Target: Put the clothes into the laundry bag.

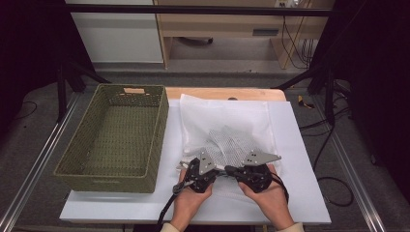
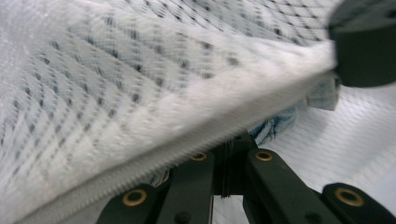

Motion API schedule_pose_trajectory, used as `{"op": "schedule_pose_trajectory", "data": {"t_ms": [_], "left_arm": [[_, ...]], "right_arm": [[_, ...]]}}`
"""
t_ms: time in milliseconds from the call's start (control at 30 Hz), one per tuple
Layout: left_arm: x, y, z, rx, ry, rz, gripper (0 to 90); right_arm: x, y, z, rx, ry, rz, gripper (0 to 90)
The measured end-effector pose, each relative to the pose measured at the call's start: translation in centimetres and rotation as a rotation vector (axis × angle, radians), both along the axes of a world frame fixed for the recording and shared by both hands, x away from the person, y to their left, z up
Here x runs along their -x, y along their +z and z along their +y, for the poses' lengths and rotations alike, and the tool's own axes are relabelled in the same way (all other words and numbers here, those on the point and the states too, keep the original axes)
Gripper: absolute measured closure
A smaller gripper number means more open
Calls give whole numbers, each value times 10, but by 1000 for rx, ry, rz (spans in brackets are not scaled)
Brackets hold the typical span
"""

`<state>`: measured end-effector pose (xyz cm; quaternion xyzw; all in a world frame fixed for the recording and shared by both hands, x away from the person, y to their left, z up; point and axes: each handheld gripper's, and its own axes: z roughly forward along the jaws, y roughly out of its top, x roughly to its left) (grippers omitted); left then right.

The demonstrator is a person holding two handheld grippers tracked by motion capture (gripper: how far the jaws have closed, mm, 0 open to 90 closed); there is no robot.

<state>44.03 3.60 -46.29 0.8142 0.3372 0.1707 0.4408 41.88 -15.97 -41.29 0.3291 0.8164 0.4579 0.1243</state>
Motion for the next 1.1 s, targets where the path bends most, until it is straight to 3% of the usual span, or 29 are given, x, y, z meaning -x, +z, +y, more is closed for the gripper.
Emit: {"op": "schedule_pose_trajectory", "data": {"t_ms": [333, 633, 800, 1067, 1100], "left_arm": [[-6, -1, 3, -2, 16, 4, 900], [11, 7, 5, 32, -39, 20, 900], [24, 6, -7, -3, -83, 22, 900], [10, -4, -24, -36, -61, 31, 900], [9, -4, -25, -24, -58, 32, 900]], "right_arm": [[-1, -3, -3, -4, -21, 3, 891], [-4, -4, -10, 0, -50, 3, 890], [-1, -1, -15, -11, -54, -10, 891], [0, -1, -19, -6, -60, -9, 890], [0, -1, -19, -4, -59, -9, 890]]}}
